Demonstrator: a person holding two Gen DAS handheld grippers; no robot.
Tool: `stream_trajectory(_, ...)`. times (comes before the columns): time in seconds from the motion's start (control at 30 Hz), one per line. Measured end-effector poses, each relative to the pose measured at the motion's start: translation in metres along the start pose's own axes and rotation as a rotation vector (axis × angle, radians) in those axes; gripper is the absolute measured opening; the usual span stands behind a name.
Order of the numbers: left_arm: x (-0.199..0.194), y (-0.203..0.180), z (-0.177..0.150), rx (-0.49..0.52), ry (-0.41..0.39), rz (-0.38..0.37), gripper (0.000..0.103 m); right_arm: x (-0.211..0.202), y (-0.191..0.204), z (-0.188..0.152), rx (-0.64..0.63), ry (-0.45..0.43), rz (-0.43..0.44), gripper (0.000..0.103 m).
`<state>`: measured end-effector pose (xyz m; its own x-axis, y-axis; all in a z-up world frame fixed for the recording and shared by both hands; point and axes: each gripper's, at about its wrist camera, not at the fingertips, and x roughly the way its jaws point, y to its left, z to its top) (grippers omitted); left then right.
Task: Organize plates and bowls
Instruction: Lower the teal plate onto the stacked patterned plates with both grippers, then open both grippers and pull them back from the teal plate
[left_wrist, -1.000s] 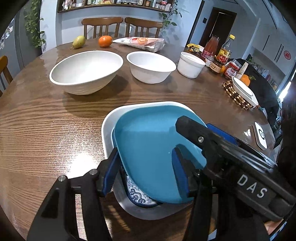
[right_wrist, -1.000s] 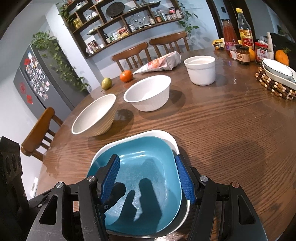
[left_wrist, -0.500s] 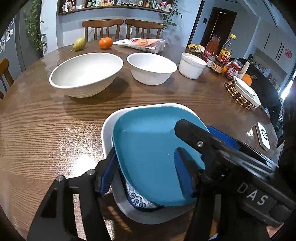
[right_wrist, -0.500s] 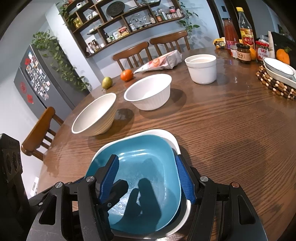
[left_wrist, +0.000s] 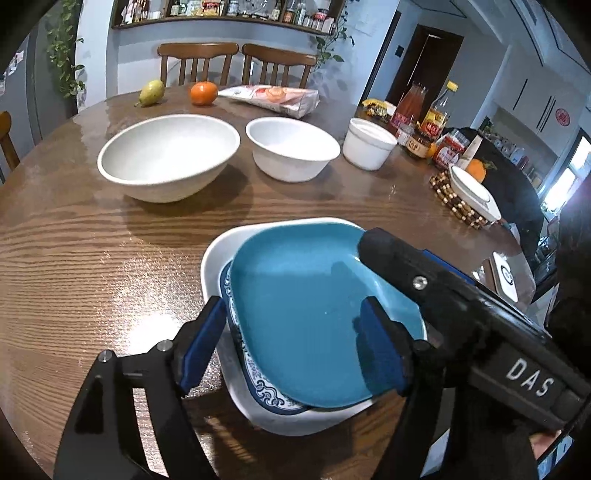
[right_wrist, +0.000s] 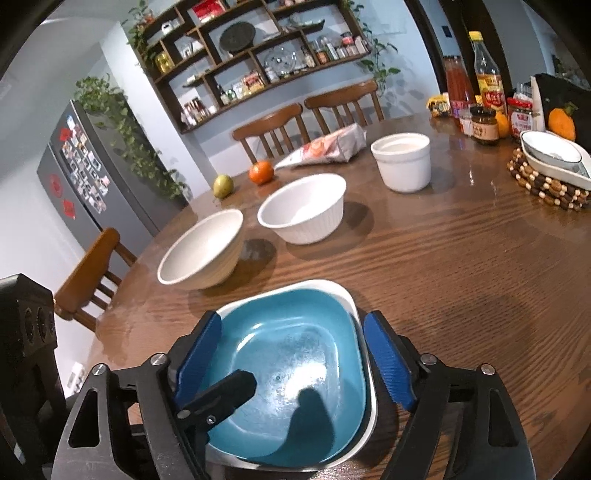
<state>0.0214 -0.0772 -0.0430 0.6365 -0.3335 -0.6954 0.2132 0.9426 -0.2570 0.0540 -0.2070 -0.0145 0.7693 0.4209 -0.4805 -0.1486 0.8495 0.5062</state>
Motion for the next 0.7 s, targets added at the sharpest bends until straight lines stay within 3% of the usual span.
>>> stream_trajectory(0.47,-0.018,0.010,0.008,-0.021,-0.052,-0.019,0.077,-0.008,-0.005,0.004,0.041,-0.039,0.066,0.087)
stream_trajectory(0.7,-0.041,0.024,0.032,-0.032,-0.106,-0.009,0.078,-0.018,-0.001,0.026,0.024,-0.073,0.073,0.087)
